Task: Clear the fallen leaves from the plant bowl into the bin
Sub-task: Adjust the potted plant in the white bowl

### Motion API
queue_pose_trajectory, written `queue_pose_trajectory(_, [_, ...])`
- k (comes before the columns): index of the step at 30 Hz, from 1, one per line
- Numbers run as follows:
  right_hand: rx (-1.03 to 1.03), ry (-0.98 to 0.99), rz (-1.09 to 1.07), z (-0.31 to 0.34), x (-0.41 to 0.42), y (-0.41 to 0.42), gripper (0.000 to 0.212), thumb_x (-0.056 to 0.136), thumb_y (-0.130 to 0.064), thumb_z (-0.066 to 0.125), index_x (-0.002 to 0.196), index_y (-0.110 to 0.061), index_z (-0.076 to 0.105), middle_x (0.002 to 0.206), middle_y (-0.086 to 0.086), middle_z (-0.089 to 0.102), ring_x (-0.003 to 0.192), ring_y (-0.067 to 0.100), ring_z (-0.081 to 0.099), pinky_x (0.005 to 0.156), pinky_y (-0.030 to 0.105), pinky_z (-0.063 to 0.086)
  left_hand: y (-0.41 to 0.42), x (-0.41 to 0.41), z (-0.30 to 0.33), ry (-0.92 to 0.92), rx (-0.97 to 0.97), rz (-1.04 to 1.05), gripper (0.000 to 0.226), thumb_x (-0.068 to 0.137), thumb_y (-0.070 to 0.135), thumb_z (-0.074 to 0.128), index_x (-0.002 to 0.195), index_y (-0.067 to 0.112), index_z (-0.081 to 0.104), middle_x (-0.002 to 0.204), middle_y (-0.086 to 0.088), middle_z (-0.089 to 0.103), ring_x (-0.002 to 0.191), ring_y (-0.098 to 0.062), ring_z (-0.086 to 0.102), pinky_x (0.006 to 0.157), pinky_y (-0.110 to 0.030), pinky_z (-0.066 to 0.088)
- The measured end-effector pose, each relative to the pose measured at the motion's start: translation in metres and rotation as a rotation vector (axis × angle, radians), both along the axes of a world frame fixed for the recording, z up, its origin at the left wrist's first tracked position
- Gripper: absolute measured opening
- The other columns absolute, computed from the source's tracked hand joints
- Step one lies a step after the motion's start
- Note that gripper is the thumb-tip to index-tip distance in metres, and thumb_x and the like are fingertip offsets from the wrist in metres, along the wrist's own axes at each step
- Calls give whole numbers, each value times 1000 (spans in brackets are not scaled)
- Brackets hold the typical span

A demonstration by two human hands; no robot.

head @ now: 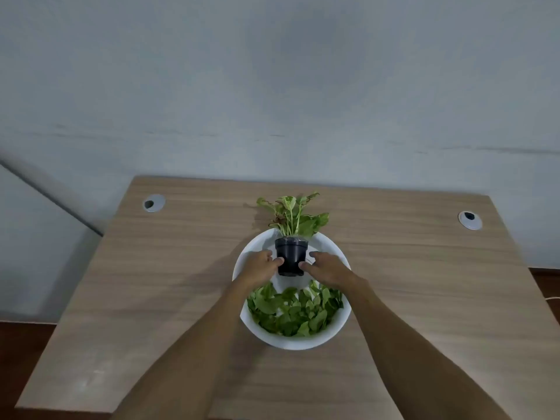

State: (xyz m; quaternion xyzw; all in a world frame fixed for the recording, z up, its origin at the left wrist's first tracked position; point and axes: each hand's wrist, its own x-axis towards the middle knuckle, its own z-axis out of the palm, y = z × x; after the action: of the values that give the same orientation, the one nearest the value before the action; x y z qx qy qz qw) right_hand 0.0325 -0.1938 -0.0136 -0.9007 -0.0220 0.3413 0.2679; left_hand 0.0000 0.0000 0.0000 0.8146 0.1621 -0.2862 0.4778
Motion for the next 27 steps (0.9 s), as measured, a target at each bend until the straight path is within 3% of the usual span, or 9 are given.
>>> queue_pose_trajectory(2, [-11,-4,-11,-2,2,3,74,95,-60,47,152,-15,35,151,11,48,133,28,51,103,36,42,-2,3,-3,6,-14,17,17,97,38,50,89,23,52,85,11,47,82,-12,49,85,-32,37])
queue_pose_trajectory(4, [3,1,-33,-4,3,5,68,95,-61,45,147,-17,43,147,9,53,124,26,56,96,35,44,-2,7,-8,4,-46,51,41,99,36,48,128,9,53,109,0,61,97,-18,55,84,-30,40])
queue_pose_trajectory(5, [18,0,-51,-6,5,7,64,95,-61,44,144,-19,48,141,9,58,115,25,60,90,34,46,-3,8,-9,2,-37,62,46,99,35,47,134,5,50,114,-6,63,99,-20,58,80,-30,42])
queue_pose_trajectory(8, [71,-10,-106,-7,8,12,61,94,-63,44,134,-20,57,116,5,68,91,20,62,68,28,45,-6,11,-12,-32,-20,57,39,100,32,45,124,4,58,94,-4,65,84,-18,60,70,-31,44])
queue_pose_trajectory(10, [117,0,-149,-9,8,13,61,93,-64,46,132,-18,58,104,4,68,86,19,62,61,25,41,-7,13,-15,-40,-48,87,36,100,29,45,124,6,59,100,-11,66,89,-23,60,75,-34,45])
queue_pose_trajectory(15, [144,11,-172,-8,7,14,59,93,-61,51,133,-18,58,107,9,72,90,23,66,68,29,45,-6,11,-18,3,-150,167,36,98,23,49,129,5,56,116,-17,67,109,-30,63,100,-44,50])
queue_pose_trajectory(22, [194,-70,-148,18,8,18,57,93,-51,58,143,-24,49,107,12,75,87,20,64,64,26,43,-2,12,1,-116,-157,164,35,97,18,51,129,5,56,119,-15,67,107,-31,65,96,-51,53])
queue_pose_trajectory(25, [246,-138,-140,25,5,18,56,93,-42,63,143,-21,50,105,10,77,83,14,63,62,21,40,1,10,4,-233,-76,119,36,97,20,52,131,9,54,122,-4,63,102,-18,62,68,-27,56])
queue_pose_trajectory(27, [260,-181,-128,24,2,18,56,92,-36,67,142,-19,50,107,7,77,89,15,67,68,24,44,1,7,0,-304,-44,93,35,98,15,50,132,10,50,127,-5,62,102,-13,57,72,-18,49])
